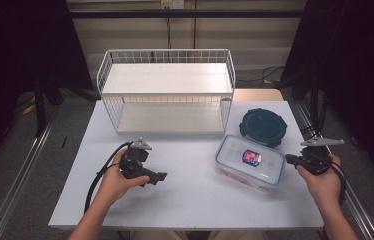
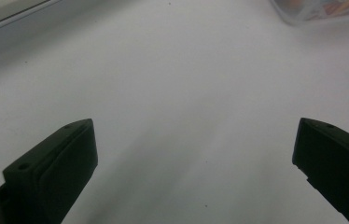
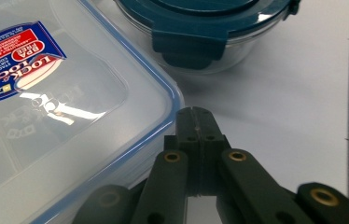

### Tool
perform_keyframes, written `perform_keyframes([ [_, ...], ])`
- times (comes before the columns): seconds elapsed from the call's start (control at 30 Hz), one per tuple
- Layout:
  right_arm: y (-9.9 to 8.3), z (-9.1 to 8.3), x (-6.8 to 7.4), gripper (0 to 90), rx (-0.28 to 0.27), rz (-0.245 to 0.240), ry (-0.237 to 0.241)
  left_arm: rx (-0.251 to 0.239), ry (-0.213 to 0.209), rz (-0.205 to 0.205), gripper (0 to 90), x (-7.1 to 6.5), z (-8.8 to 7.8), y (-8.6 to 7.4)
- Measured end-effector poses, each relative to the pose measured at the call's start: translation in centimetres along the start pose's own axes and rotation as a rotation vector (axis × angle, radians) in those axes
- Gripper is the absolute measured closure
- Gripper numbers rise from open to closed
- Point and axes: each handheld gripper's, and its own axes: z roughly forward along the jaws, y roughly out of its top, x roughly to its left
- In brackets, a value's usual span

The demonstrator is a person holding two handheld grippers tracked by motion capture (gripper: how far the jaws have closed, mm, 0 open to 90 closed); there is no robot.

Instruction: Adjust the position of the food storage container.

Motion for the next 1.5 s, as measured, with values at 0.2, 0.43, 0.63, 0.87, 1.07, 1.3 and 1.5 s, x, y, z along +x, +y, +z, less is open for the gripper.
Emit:
perform_keyframes([
  [0.2, 0.5, 0.6, 1.0, 90.0, -0.003, -0.021, 0.009, 0.001, -0.007, 0.005, 0.0, 0.0, -0.2, 0.0],
  [0.43, 1.4, 1.5, 3.0, 90.0, -0.016, -0.064, 0.023, 0.0, -0.005, 0.008, 0.0, 0.0, -0.2, 0.0],
  [0.63, 2.0, 2.2, 4.8, 90.0, -0.028, -0.08, 0.026, 0.0, -0.001, 0.004, 0.0, -0.1, -0.3, 0.0],
  [0.87, 2.6, 2.8, 5.8, 90.0, -0.041, -0.098, 0.028, -0.002, -0.003, 0.005, 0.1, 0.0, -0.5, 0.0],
  [1.07, 3.0, 3.2, 6.8, 90.0, -0.052, -0.109, 0.047, -0.003, -0.009, 0.002, 0.0, 0.1, -0.6, 0.0],
  [1.3, 3.7, 3.7, 8.0, 90.0, -0.065, -0.121, 0.048, -0.017, -0.004, -0.01, 0.1, 0.1, -0.9, 0.0],
  [1.5, 4.1, 4.3, 8.7, 90.0, -0.078, -0.124, 0.064, -0.029, -0.002, -0.012, 0.0, 0.1, -0.9, -0.1],
])
